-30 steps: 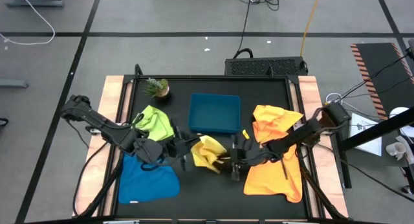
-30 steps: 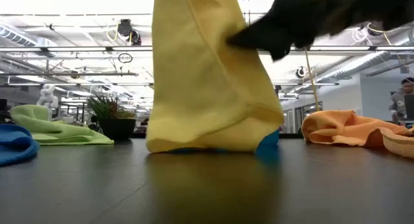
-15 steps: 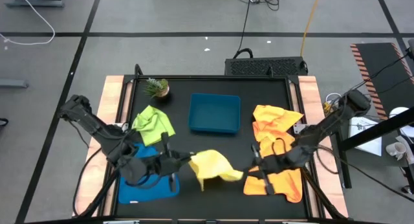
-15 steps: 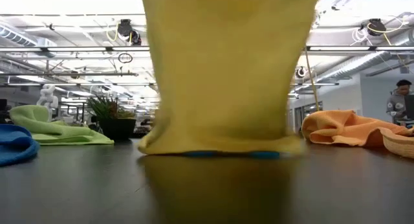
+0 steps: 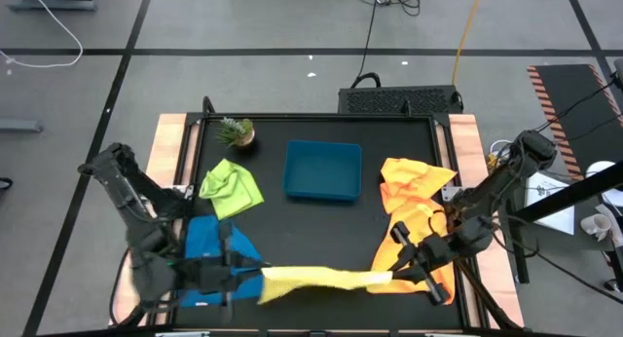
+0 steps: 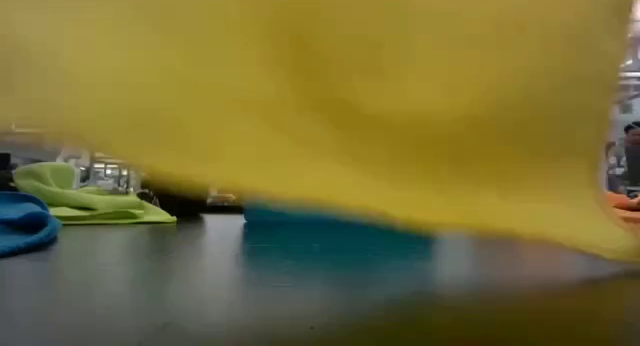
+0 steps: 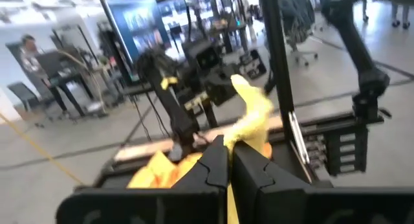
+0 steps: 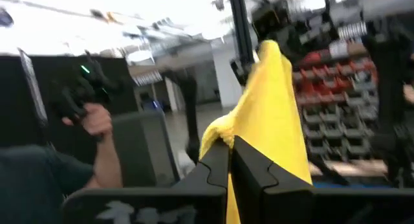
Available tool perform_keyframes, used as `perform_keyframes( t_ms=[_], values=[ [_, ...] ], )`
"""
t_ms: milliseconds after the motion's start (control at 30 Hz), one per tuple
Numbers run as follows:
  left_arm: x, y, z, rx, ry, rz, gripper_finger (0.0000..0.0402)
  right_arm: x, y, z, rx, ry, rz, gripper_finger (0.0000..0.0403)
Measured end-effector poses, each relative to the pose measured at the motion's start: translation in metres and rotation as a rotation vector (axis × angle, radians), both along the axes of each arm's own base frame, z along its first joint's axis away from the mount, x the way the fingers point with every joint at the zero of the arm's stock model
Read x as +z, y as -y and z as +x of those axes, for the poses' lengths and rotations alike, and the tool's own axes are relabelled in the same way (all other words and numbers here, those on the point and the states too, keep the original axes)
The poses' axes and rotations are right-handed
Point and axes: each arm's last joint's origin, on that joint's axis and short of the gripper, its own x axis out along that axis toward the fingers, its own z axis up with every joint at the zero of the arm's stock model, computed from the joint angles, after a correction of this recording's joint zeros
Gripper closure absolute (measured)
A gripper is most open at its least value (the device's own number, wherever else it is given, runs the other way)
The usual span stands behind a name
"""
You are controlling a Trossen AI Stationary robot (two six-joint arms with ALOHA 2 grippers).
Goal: Fold microfiber towels
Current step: Fold the yellow microfiber cloth
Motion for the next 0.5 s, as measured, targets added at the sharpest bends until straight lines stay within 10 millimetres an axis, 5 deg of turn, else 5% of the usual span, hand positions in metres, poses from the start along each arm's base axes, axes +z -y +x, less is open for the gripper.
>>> perform_keyframes(
  t_ms=[233,500],
  values=[
    [0.003,-0.005,-0.001,0.103,-0.027,-0.015,0.0395,0.01,0.008,-0.007,-0.052,0.026,0.006,0.0403],
    [-0.068,-0.04,0.021,0.256,-0.267,-0.145,0.0398,-0.027,0.021,0.007,-0.324,-0.308,-0.081,0.0403]
  ],
)
